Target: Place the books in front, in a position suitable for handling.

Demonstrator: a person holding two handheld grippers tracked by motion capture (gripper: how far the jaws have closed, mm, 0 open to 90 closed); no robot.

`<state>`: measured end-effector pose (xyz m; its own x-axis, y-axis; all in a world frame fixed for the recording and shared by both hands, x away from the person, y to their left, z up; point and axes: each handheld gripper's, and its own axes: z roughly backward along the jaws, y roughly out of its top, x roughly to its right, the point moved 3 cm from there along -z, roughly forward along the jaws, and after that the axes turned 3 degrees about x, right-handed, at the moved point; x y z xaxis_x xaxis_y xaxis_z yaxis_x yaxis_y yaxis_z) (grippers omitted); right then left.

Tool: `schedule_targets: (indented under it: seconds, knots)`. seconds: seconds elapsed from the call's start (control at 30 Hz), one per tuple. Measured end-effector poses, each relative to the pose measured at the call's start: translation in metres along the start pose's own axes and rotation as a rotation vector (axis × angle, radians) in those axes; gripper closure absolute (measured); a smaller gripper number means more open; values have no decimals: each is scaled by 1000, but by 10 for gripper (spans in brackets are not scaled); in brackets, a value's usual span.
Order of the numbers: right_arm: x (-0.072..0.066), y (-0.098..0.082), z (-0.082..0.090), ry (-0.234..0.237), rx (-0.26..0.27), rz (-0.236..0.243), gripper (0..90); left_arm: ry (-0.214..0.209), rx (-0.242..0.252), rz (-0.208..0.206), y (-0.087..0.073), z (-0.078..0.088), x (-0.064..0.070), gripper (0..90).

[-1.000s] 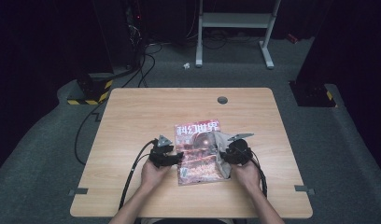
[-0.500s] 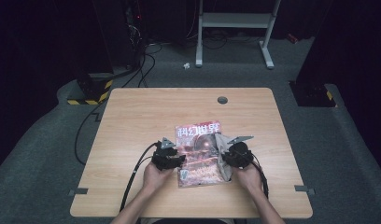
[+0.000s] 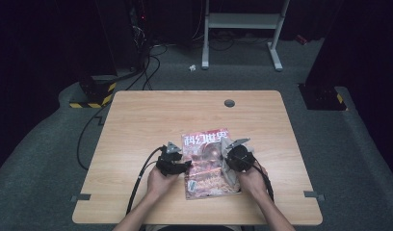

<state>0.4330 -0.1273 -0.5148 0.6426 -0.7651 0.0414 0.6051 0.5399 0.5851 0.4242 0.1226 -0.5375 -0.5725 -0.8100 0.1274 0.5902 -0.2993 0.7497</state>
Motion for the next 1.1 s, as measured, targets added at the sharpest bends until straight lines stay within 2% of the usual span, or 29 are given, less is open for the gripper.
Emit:
schedule_targets:
  seconds: [0.1, 0.2, 0.3, 0.4, 0.53, 0.6, 0.67, 0.77, 0.87, 0.97, 1.03, 1.1]
  knots:
    - [1, 10, -7, 4, -11, -17, 810, 11, 11, 36, 3, -3, -10, 464]
    - [-9, 17, -12, 14, -11, 3, 811, 16, 23, 26, 2, -3, -13, 466]
    - [-26, 24, -18, 58, 0, 24, 811, 15, 42, 22, 0, -3, -13, 465]
    - [-48, 34, -25, 104, 11, 74, 810, 14, 81, 25, -5, -3, -12, 465]
    - [-82, 47, -34, 169, 13, 128, 810, 17, 84, 24, -5, -2, -12, 464]
    - [-95, 53, -38, 172, 16, 152, 810, 17, 85, 27, -5, -2, -12, 464]
    - [-99, 55, -40, 172, 19, 159, 808, 17, 86, 27, -5, -2, -12, 464]
    - [-92, 53, -39, 215, 17, 130, 803, 21, 85, 22, -5, -2, -12, 461]
    - [-81, 48, -35, 189, 13, 129, 800, 25, 83, 17, -6, -2, -11, 448]
    - [-50, 34, -25, 116, 13, 93, 801, 25, 84, 20, -6, -2, -11, 442]
    - [-28, 23, -18, 74, 11, 48, 801, 27, 84, 18, -6, -2, -11, 441]
    - [-5, 10, -9, 51, 8, -24, 804, 28, 85, 19, -6, -2, -11, 438]
